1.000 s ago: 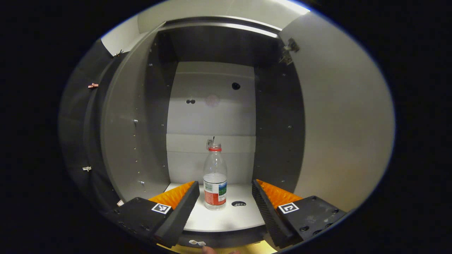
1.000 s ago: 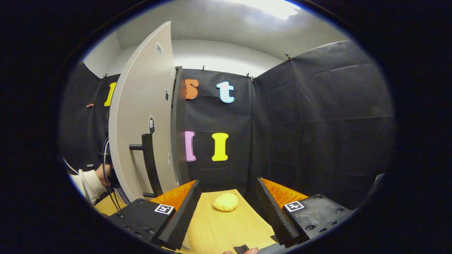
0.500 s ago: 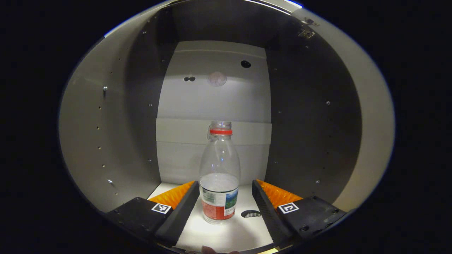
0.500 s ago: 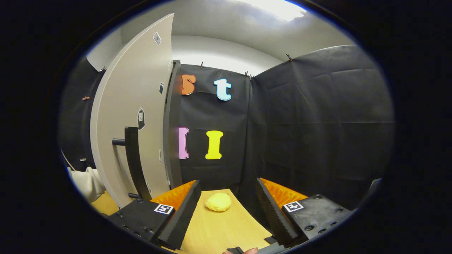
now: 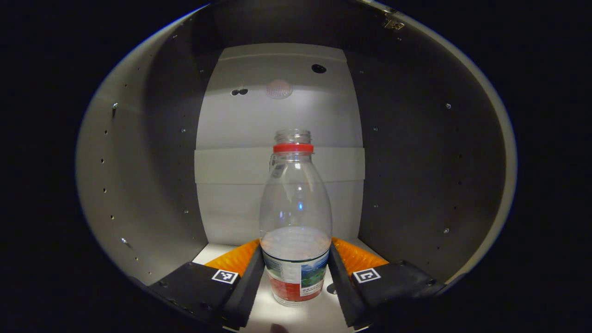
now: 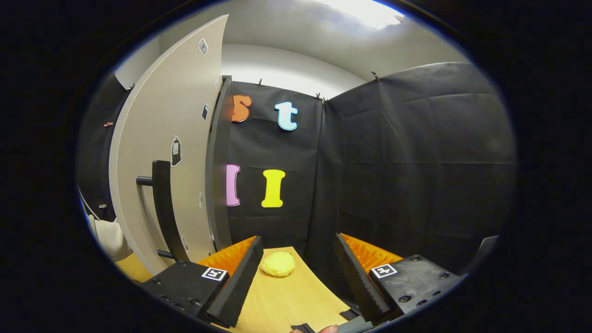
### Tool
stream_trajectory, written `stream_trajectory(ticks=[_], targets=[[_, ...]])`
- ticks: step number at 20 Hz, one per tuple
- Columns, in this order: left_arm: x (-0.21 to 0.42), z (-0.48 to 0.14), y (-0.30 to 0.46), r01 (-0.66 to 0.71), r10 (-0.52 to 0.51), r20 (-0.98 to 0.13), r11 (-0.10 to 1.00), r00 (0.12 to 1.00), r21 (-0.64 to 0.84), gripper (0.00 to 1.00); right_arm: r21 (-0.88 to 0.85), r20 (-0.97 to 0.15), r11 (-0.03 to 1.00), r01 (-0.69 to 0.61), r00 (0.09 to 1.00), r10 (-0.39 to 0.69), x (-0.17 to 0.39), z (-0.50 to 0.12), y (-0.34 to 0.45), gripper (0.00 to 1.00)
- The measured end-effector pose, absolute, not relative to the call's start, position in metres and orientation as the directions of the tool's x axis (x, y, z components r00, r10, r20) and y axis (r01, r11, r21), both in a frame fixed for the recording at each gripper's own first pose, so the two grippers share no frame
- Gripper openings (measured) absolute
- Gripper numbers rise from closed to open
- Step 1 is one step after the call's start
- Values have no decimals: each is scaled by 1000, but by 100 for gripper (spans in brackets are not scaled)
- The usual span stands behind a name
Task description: Open the cabinet door with the right hand, grasp the bottle in the cabinet with the left hand and place it on the coaster, then close the cabinet door with the right hand.
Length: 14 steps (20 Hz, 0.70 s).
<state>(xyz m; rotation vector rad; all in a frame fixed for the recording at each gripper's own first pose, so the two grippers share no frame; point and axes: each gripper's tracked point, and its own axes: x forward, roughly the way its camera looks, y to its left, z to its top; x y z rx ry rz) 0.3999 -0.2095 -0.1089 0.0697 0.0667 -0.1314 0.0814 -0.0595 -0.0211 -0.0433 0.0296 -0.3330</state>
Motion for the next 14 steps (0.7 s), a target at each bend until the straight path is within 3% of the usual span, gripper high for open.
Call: stream_trajectory(ticks=[6,14], targets=[[366,-89,-201,149,-146,-63,987,987,62,75,-33,-13,953,300,954,-300,83,-20,-53,97],[273,-49,-178,176,-176,-9,981,984,79,75,18,-33,960,278,960,-277,80,-22,-42,97]])
